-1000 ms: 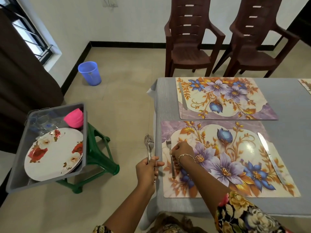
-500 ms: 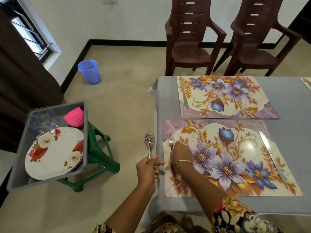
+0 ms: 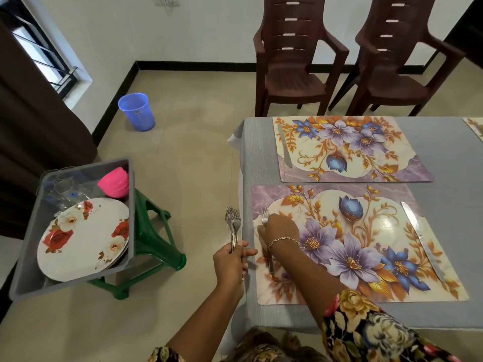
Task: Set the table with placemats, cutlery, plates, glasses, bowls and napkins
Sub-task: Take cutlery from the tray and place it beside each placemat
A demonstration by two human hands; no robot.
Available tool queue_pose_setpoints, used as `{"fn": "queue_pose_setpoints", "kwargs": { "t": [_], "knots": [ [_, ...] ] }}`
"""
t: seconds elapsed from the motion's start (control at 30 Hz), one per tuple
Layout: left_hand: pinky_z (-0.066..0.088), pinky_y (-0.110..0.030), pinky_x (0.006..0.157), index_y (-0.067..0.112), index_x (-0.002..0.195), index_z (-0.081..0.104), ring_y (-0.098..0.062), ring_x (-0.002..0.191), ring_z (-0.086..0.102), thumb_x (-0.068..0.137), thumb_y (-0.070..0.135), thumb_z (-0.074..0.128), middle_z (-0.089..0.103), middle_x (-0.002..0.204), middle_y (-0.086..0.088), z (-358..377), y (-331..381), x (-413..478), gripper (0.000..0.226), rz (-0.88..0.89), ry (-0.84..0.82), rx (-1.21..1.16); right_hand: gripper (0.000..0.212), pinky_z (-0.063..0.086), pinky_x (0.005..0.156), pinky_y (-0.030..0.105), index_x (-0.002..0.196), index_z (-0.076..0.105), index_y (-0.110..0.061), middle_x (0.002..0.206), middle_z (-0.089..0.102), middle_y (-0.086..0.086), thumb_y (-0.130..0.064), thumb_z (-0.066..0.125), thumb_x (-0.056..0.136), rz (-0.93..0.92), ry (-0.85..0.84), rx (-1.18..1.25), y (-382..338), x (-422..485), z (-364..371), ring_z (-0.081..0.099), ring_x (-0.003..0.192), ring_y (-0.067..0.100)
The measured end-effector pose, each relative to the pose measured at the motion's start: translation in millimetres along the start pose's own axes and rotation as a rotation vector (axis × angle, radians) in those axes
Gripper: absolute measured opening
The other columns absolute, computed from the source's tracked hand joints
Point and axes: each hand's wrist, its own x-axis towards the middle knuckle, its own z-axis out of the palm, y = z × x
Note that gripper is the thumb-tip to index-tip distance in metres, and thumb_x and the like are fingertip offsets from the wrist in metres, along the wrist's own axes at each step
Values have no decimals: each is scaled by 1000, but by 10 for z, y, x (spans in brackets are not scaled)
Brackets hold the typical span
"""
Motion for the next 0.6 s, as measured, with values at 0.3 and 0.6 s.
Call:
{"fn": "queue_pose_setpoints", "kwargs": {
  "t": [0.3, 0.6],
  "knots": [
    [28, -14, 35, 8, 86, 62, -1, 30, 36, 98, 11, 46, 66, 67, -6, 20, -24, 15, 20, 14, 15, 33, 34, 45, 92, 35, 120, 57, -6, 120, 62, 14, -11, 32, 98, 13, -30, -18, -58, 110, -39, 58, 111, 29],
    [30, -14, 35, 9, 87, 62, -2, 32, 37, 97, 13, 47, 67, 70, -7, 7, -44, 40, 19, -5, 7, 22, 34, 46, 84, 29, 104, 65, -2, 108, 68, 17, -32, 57, 89, 203, -187, 278, 219, 283, -35, 63, 101, 31]
  ]
}}
